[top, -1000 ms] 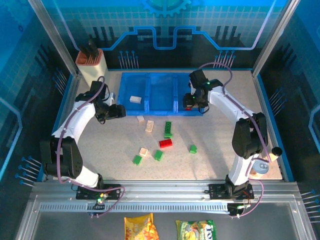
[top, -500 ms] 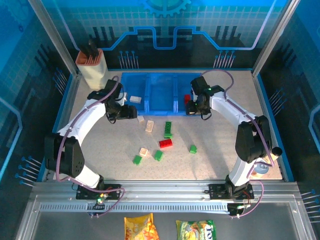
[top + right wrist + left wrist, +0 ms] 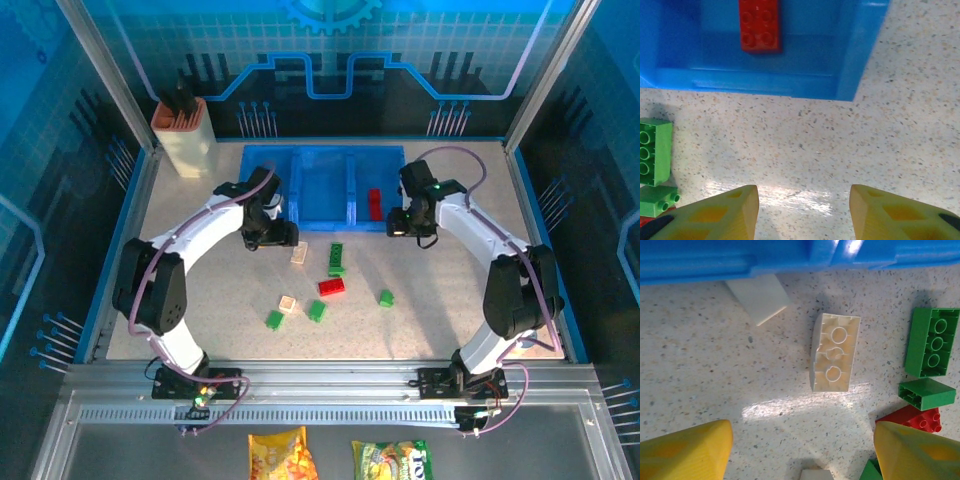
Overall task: Sort the legos into containers by color
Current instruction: Pick up the lego from the center of the table.
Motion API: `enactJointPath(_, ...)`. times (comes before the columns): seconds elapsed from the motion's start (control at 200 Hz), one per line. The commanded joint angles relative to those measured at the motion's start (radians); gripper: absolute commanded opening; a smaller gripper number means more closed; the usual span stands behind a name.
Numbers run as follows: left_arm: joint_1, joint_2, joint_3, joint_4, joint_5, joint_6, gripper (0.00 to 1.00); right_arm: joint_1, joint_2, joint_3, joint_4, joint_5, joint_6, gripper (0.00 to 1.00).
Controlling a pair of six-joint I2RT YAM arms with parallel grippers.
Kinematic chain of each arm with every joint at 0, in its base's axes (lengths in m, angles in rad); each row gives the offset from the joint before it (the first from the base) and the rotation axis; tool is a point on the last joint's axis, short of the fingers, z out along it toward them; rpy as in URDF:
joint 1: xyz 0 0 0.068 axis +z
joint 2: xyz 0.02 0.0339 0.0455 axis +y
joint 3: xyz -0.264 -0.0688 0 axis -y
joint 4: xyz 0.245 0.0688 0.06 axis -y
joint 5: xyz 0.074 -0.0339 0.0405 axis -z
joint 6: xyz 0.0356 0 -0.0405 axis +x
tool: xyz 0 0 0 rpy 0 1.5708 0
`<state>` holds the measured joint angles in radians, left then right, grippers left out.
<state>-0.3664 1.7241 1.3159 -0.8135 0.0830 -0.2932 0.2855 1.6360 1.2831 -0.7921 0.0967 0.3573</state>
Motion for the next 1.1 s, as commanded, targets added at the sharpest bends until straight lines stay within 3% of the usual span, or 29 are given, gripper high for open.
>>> enactJointPath(0.0, -0.031, 0.049, 0.042, 0.021, -0.012, -0.034, 0.76, -0.031, -0.052, -0.022, -0.007, -0.004, -0.024, 0.52)
enactJointPath(0.475, -0.098, 0.203, 0.118, 0.027, -0.041, -0.038, 0.75, -0.084, -0.123, -0.081, -0.015, -0.013, -0.04, 0.52)
enactJointPath(1.096, -0.13, 0.304, 0.131, 0.056, -0.066, -0.043, 0.63, -0.125, -0.156, -0.113, -0.021, -0.026, -0.058, 0.52)
